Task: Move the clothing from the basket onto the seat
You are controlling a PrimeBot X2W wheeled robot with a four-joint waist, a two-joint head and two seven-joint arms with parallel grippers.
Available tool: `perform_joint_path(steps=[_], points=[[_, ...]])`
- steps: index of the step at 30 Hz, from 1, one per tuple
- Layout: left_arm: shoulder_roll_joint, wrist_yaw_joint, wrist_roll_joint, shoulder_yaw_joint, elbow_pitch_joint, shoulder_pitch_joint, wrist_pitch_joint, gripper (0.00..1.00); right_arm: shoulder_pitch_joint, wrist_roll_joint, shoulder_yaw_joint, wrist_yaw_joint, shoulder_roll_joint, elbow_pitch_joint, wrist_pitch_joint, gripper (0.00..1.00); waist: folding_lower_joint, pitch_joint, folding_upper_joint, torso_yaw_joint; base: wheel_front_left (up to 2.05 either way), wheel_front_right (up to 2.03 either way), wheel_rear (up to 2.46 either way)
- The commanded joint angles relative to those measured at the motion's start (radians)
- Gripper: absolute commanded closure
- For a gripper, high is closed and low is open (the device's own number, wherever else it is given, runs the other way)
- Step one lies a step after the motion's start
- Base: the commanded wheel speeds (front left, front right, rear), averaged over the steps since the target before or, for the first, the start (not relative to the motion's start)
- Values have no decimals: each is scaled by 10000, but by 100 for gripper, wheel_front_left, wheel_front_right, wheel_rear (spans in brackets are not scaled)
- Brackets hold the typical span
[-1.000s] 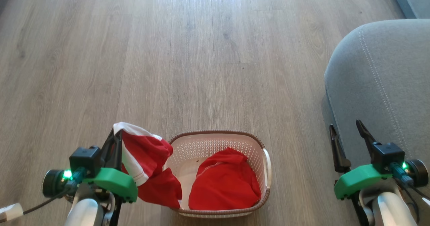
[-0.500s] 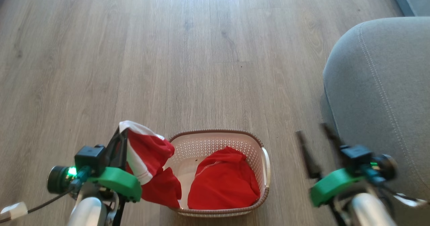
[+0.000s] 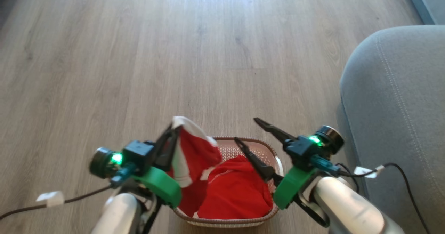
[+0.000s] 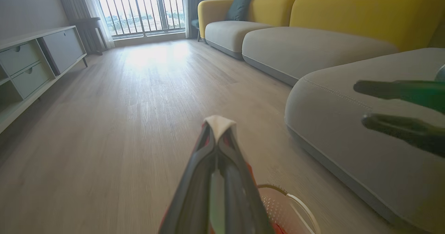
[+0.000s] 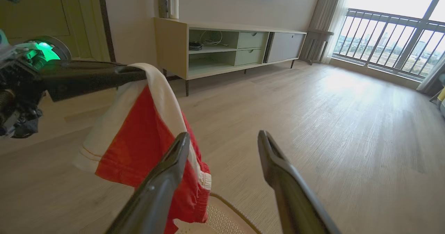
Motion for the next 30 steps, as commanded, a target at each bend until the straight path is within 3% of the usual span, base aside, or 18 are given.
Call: perform_joint_path(steps=[1, 16, 17, 19, 20, 23, 24, 26, 28, 30], points=[[5, -83, 87, 195, -499, -592, 52, 100, -435, 109, 244, -2, 11, -192, -67, 0, 0, -25, 0, 88, 0, 0, 0], [-354, -540, -266, -1622, -2069, -520, 720, 100, -1100, 1096, 1422, -2, 367, 771, -67, 0, 0, -101, 0, 614, 0, 0, 0], [-361, -557, -340, -1709, -2167, -509, 750, 100, -1106, 1230, 1483, -2, 382, 865, -67, 41, 0, -112, 0, 643, 0, 0, 0], [-326, -576, -420, -1815, -2321, -496, 815, 100, -1129, 1487, 1605, -2, 386, 1022, -67, 76, 0, -124, 0, 684, 0, 0, 0], [-301, -583, -466, -1834, -2380, -490, 837, 100, -1140, 1633, 1681, -2, 380, 1078, -67, 100, 0, -127, 0, 697, 0, 0, 0], [-163, -502, -510, -1711, -2398, -453, 846, 100, -1200, 1948, 1760, -2, 302, 1095, -67, 100, 0, -118, 0, 678, 0, 0, 0], [-129, -458, -526, -1647, -2355, -436, 811, 95, -1216, 2015, 1752, -2, 255, 1076, -67, 100, 0, -111, 0, 652, 0, 0, 0], [-52, -417, -518, -1553, -2215, -442, 637, 54, -1233, 2085, 1665, -2, 135, 1010, -67, 100, 0, -101, 0, 588, 0, 0, 0], [-11, -409, -522, -1501, -1996, -435, 385, 4, -1201, 2095, 1409, -2, 10, 883, -67, 100, 0, -100, 0, 503, 0, 0, 0], [16, -400, -543, -1453, -1678, -423, 161, 0, -1136, 2042, 1114, -2, -133, 745, -67, 100, 0, -93, 0, 376, 0, 0, 0]])
